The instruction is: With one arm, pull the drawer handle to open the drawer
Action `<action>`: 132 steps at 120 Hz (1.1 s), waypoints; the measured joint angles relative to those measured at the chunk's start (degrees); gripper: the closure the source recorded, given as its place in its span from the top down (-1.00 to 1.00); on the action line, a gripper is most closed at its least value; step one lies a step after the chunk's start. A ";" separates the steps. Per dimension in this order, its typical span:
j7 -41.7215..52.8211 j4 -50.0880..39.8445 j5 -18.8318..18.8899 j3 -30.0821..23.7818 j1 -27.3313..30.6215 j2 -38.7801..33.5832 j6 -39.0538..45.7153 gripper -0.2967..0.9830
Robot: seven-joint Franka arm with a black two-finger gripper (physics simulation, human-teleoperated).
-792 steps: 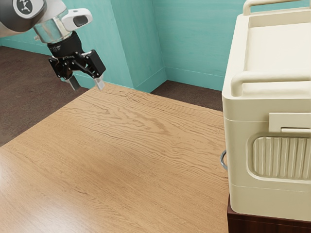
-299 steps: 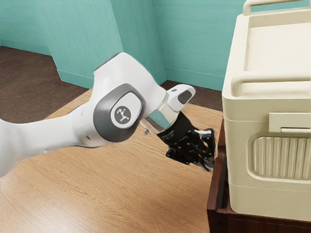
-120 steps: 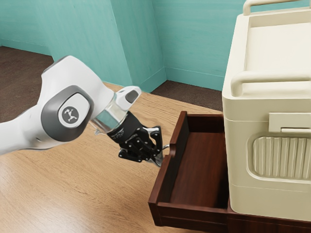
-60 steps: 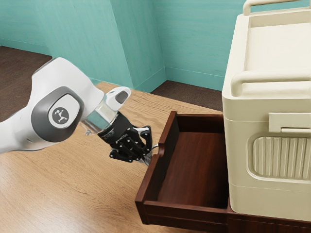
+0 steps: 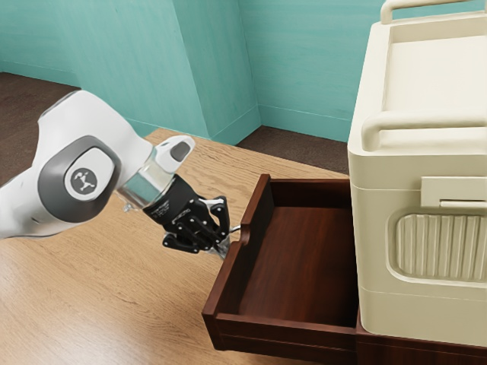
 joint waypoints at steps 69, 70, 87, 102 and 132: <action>1.06 -0.04 -0.03 -0.03 0.58 -2.19 -0.23 -0.43; 1.06 -0.04 -0.02 -0.03 0.58 -2.24 -0.25 -0.43; 1.04 -0.05 0.31 -0.03 0.58 -4.09 -1.05 -0.33; 1.06 1.33 2.88 -0.03 0.64 -5.72 -3.63 -0.01; 1.13 22.77 20.82 -2.14 0.46 3.06 -21.09 0.34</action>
